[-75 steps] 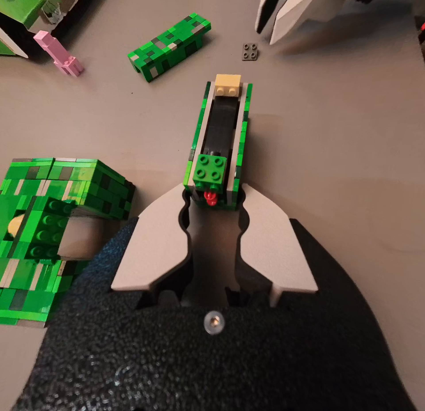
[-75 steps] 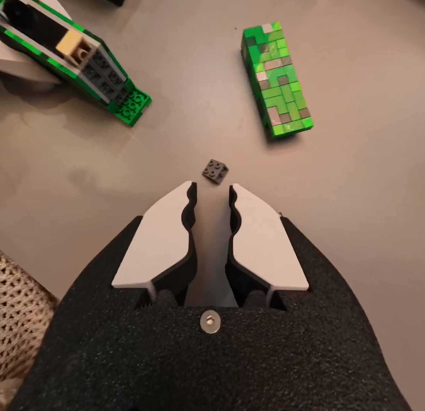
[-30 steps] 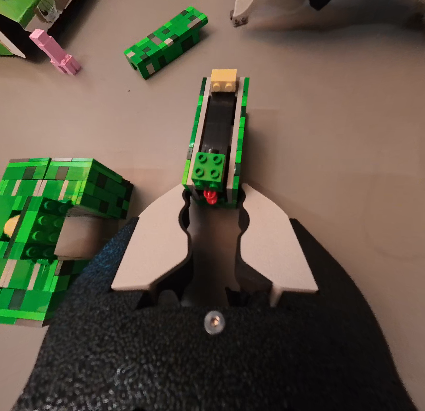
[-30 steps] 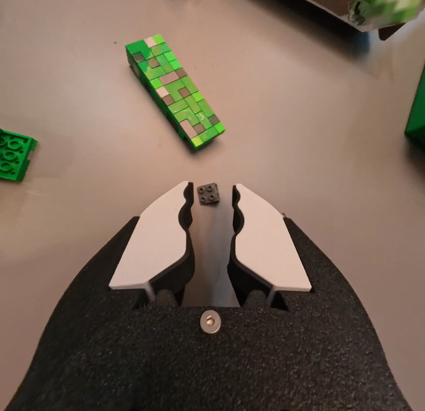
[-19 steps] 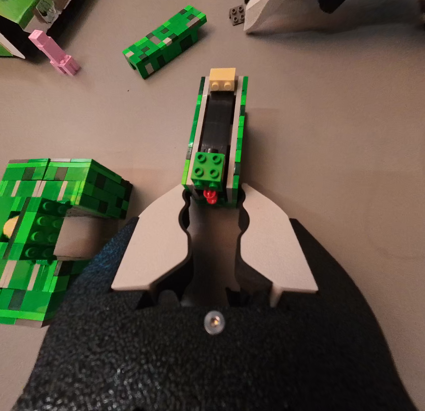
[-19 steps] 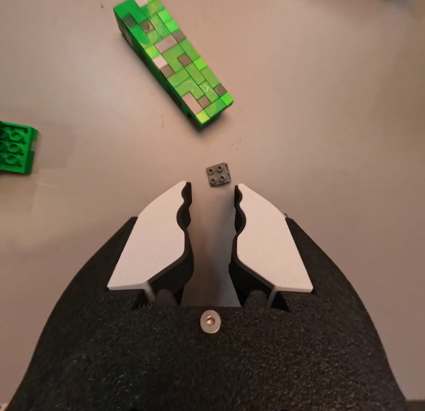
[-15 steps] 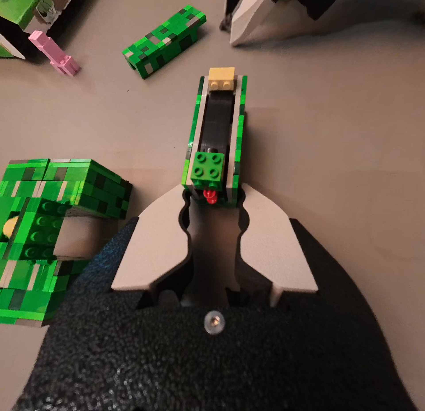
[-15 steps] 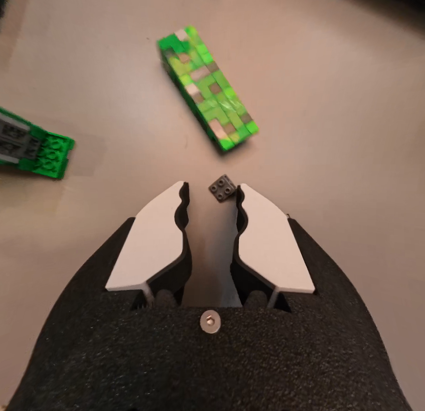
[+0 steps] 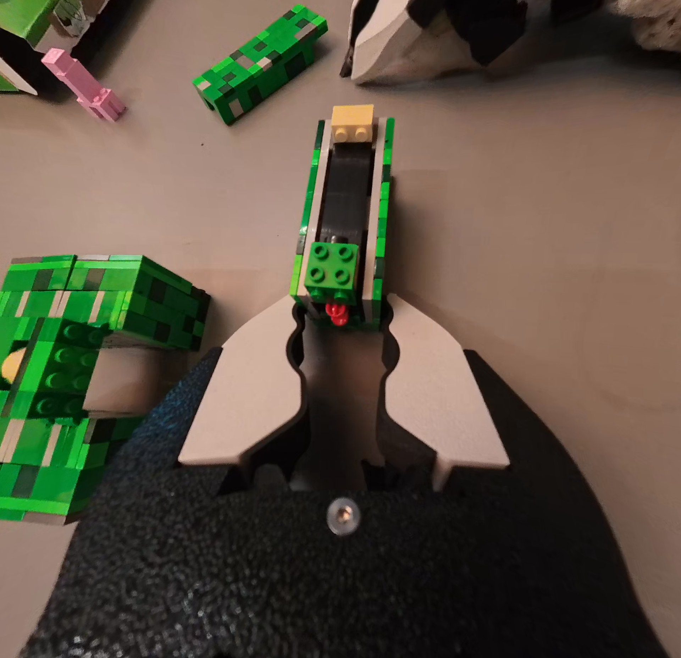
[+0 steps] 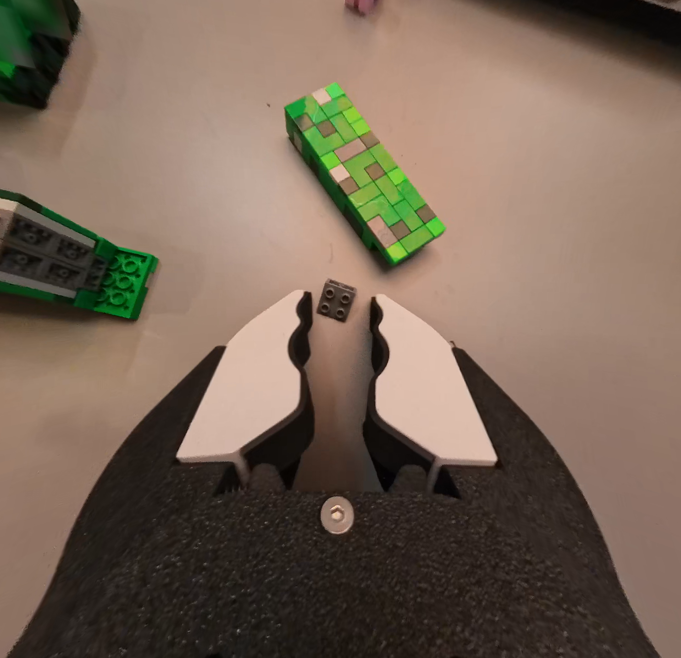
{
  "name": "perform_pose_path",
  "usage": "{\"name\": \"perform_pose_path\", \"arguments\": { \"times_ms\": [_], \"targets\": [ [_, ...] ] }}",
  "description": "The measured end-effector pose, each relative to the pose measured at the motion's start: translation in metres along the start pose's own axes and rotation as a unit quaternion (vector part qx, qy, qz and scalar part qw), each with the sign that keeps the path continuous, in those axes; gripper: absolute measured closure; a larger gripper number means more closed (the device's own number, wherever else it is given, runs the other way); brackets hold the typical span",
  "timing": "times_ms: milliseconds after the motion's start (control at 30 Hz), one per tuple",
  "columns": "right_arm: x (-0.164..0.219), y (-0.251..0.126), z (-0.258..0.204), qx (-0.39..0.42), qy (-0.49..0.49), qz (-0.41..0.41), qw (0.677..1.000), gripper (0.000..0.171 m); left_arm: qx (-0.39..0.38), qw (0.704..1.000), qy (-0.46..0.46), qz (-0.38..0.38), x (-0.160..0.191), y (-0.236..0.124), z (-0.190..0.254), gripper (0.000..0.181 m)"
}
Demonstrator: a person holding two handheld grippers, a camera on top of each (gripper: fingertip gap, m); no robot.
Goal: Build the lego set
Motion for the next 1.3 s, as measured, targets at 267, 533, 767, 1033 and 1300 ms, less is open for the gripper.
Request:
{"name": "perform_pose_path", "arguments": {
  "times_ms": [267,533,767,1033,1300],
  "targets": [
    [-0.008,-0.009,-0.009,-0.034,-0.094,0.038,0.994,0.155,-0.021,1.0,0.005,0.013,-0.001,-0.004,-0.002,0.123],
    [-0.025,-0.056,-0.067,-0.24,-0.28,0.202,0.907,0.155,-0.016,1.0,0.02,0.013,-0.01,0.005,-0.003,0.121],
    [-0.026,-0.062,-0.072,-0.303,-0.304,0.209,0.879,0.155,0.0,1.0,0.009,0.006,-0.011,0.008,-0.004,0.136],
    [-0.026,-0.062,-0.07,-0.29,-0.302,0.208,0.884,0.155,0.036,0.999,0.01,0.014,-0.011,0.006,-0.002,0.139],
    [-0.043,-0.082,-0.072,-0.499,-0.121,0.209,0.832,0.155,0.072,0.997,0.027,0.025,-0.014,-0.013,-0.01,0.141]
  ]
}}
Point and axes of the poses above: each gripper's, where its closed fingertips meet, y out along the fingers, x out of its underside, z = x × y across the jaws, the point moved 2 cm from there along -y, back along the fingers, and after that the axes turned 12 degrees about -z, right-handed, at the moved point
